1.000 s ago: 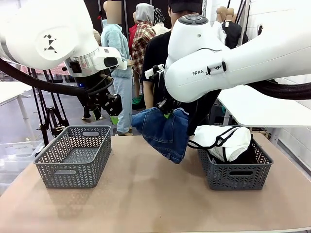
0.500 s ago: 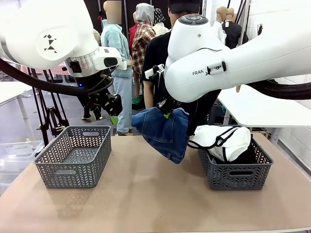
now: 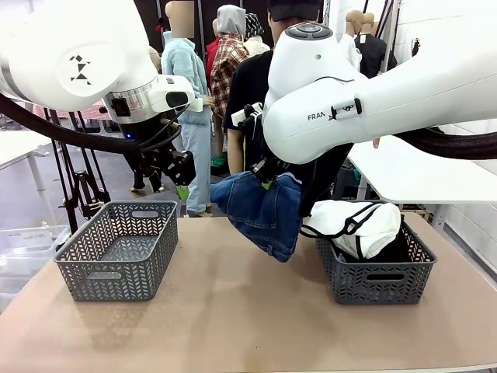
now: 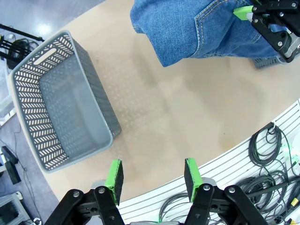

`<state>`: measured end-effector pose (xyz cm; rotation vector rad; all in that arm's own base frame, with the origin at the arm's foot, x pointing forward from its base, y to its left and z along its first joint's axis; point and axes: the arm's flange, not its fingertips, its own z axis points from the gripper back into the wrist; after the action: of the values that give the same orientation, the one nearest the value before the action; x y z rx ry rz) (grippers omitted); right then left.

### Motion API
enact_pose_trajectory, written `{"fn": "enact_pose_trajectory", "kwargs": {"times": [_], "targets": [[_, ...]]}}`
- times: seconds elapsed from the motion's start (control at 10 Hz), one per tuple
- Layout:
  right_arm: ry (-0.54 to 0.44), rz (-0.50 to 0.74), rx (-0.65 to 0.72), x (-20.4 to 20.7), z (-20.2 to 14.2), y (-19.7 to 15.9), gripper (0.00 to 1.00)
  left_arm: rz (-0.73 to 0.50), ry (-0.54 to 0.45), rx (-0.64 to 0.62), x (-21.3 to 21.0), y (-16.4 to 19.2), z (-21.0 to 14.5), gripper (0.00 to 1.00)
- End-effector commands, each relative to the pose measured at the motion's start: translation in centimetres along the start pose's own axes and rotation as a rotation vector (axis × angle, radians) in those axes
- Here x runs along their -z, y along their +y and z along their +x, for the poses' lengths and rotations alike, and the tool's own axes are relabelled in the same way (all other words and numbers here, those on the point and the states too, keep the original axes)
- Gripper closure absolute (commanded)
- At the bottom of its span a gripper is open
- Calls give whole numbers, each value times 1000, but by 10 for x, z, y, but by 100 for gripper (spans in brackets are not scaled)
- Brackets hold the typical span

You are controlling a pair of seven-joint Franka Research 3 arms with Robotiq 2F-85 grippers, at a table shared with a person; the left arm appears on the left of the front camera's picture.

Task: Sort the tops and bottoms.
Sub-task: Sort the clothes according to human instructions.

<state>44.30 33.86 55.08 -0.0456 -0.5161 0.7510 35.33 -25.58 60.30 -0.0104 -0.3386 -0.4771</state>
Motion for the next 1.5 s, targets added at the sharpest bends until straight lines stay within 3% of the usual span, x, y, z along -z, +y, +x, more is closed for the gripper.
{"fn": "enact_pose_trajectory", "kwargs": {"times": [0.0,0.3,0.6,0.9,1.1,1.4], "targets": [[0,0,0,0,0,0,100,-10,1,-9,0,2,-4,32],[-65,-56,114,-66,-4,-29,100,-10,1,-9,0,2,-4,32],[-163,-217,230,-137,-18,-64,100,-10,1,-9,0,2,-4,32],[-177,-391,407,-177,-53,-119,100,-10,1,-9,0,2,-4,32],[-160,-442,513,-191,-82,-139,100,-10,1,-9,0,2,-4,32],[-57,-462,567,-157,-107,-161,100,-10,1,-9,0,2,-4,32]]}}
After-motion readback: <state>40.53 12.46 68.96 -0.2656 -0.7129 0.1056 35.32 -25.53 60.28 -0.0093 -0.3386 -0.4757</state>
